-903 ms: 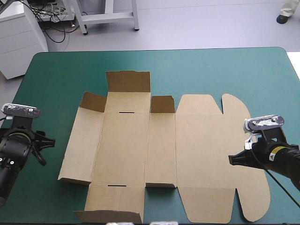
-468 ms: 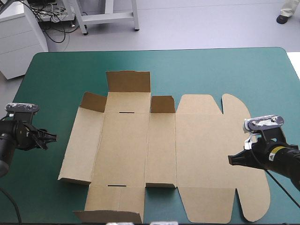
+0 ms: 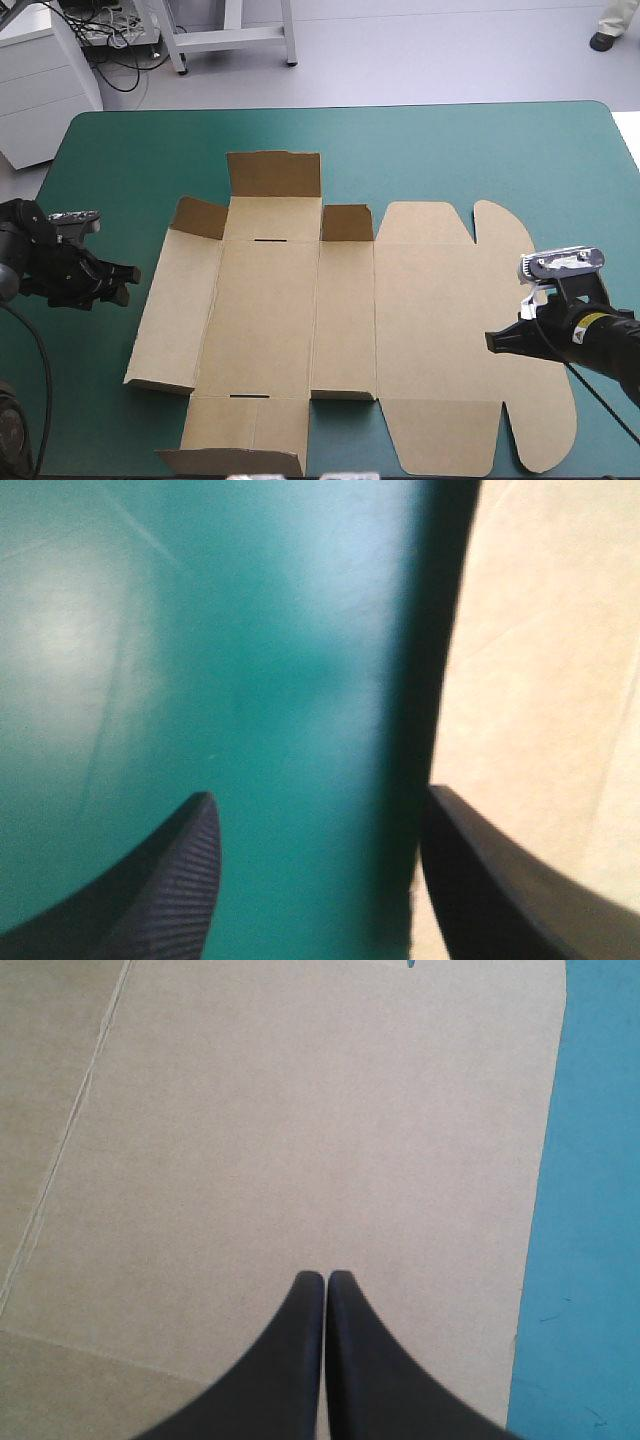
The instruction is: Fold the box
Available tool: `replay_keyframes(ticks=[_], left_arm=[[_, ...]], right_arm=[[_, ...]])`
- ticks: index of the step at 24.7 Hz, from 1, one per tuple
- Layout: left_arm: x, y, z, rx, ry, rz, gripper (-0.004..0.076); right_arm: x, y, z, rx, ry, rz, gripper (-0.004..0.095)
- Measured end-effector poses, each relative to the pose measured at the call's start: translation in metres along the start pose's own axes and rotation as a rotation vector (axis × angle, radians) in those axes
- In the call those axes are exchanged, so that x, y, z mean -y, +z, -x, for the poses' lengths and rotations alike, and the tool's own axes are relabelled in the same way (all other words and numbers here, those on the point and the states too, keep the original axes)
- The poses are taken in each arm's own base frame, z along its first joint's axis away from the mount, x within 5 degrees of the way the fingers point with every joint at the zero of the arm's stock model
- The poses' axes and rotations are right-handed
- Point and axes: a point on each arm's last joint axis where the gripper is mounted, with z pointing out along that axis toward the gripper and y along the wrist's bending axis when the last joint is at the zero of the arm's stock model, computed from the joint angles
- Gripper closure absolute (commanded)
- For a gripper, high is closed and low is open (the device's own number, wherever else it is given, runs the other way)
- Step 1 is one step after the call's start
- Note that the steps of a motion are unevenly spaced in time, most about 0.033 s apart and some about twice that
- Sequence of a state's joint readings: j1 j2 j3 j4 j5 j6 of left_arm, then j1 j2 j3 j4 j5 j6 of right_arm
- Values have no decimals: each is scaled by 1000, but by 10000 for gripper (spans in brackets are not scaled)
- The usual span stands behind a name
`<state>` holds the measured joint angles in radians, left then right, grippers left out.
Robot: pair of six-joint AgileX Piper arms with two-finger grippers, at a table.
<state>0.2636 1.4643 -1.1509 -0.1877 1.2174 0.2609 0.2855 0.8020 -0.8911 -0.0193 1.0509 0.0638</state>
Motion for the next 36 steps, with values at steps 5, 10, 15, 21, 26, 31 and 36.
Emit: replay_keyframes(ticks=[5,10,15,21,26,31,36], left_arm=[[0,5,0,35,-23,-166,306],[4,31,-19,-57,-51,-239,306],[14,48,-32,-93,-72,-337,306],[24,52,-33,-94,-85,-400,306],[31,52,-31,-83,-80,-438,306],[43,55,-33,-119,-24,-412,326],[45,57,-35,-145,-16,-378,556]], right_arm=[[0,0,0,0,0,0,916],[0,0,0,0,1,3,916],[0,0,0,0,1,3,916],[0,0,0,3,1,4,916],[0,0,0,3,1,4,916],[0,0,0,3,2,5,916],[0,0,0,4,2,5,916]])
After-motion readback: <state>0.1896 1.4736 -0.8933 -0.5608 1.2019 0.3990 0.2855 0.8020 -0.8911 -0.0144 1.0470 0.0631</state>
